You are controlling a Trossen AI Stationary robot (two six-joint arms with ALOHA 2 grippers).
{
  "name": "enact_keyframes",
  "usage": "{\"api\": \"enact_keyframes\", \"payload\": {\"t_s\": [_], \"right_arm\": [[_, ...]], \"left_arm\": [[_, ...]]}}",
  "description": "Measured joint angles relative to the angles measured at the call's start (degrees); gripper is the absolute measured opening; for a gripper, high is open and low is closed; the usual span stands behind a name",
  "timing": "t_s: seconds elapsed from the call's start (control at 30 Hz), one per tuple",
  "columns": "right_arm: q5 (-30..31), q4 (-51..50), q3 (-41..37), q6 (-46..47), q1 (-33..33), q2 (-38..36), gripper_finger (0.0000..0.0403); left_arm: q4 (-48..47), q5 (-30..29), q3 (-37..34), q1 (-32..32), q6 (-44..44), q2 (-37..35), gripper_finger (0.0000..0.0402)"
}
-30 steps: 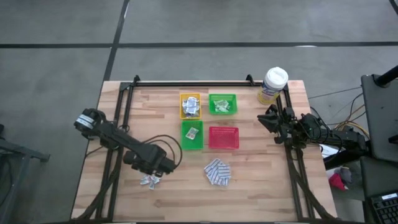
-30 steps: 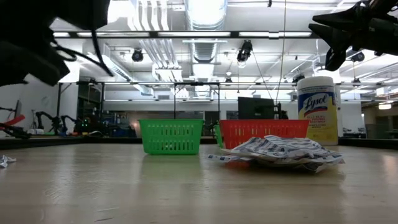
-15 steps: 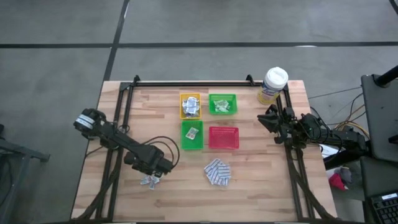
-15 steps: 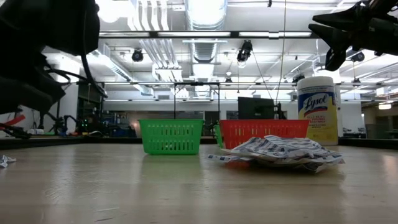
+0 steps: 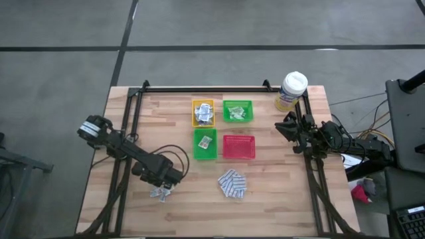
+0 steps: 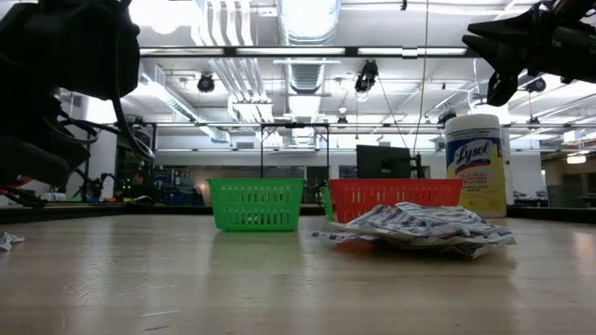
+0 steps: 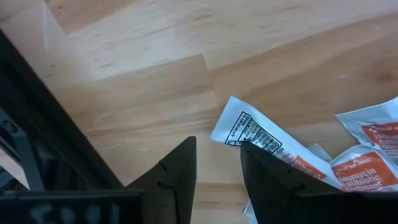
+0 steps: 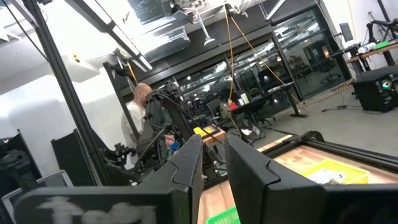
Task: Pick & Place First Aid Supplies
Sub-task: Put the orange ointment pack into the bottom green bin
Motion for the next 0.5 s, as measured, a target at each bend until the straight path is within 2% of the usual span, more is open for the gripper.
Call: {"api": "enact_keyframes", "payload": {"t_s": [0.27,0.5], "right_arm": [[0.0,0.0,0.0,0.0,0.0,0.0,0.008],[0.0,0.0,0.0,0.0,0.0,0.0,0.0077]], "left_arm": [[4.0,-0.1,-3.0,0.0,1.4,-0.2,0.0128],[5.9,-0.5,-4.7,0.0,2.8,-1.1,0.0096]]}}
